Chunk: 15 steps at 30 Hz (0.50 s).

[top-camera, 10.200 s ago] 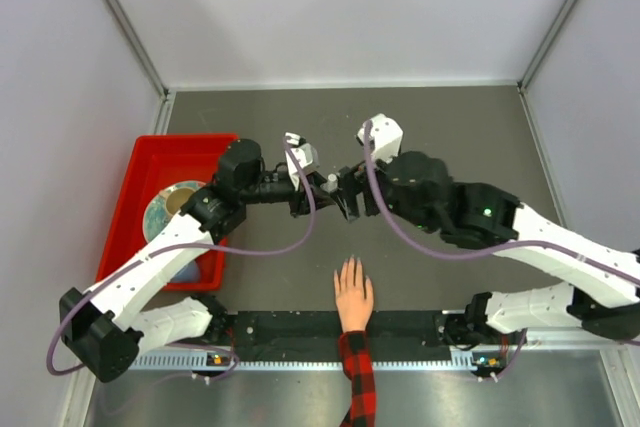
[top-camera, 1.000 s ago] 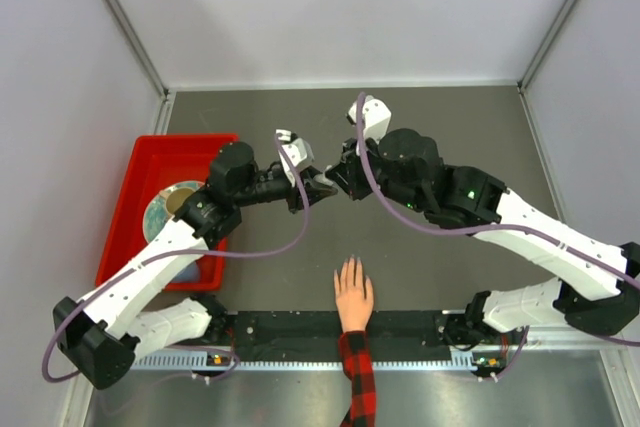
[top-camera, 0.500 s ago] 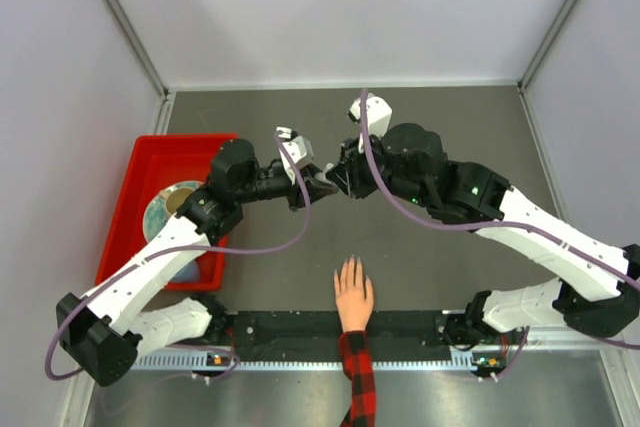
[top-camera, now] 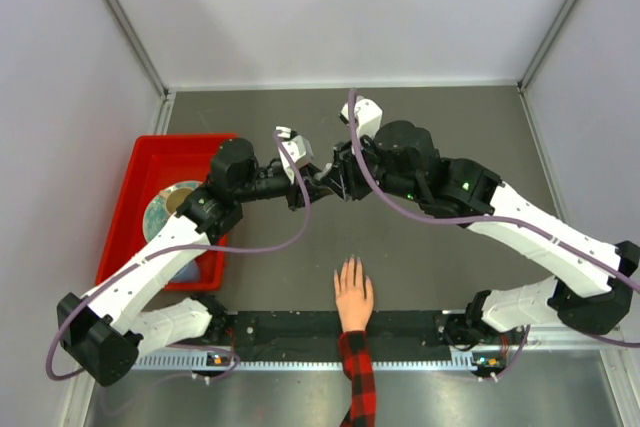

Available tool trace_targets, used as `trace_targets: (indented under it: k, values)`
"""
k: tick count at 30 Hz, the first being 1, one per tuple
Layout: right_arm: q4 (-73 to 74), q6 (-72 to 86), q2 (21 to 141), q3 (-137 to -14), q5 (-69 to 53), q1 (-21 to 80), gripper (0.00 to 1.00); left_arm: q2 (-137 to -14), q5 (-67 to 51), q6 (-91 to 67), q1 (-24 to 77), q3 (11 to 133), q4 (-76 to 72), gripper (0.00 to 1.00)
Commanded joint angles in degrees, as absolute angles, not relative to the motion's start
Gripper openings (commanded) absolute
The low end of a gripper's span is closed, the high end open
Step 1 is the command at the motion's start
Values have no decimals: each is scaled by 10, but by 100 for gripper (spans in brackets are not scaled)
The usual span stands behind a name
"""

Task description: Paint the nails

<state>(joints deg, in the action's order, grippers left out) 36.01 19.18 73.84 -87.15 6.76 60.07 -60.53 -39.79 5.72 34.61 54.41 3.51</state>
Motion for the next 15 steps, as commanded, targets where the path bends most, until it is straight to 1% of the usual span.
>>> trace_targets:
  k: [1,4,5,6,9,15]
  values:
    - [338,187,746,-904,72,591,29,-606,-427,56,346,560,5,0]
    - [338,183,747,-905,79,585,29,-605,-433,56,345,560,5,0]
    - [338,180,747,-905,81,584,30,-605,-433,57,345,560,6,0]
    - [340,179,746,-906,89,584,34,-604,-434,57,345,560,6,0]
    - [342,176,744,-908,90,579,37,-606,-443,55,345,561,5,0]
    - [332,176,749,-904,62,577,34,-609,-452,55,345,562,5,0]
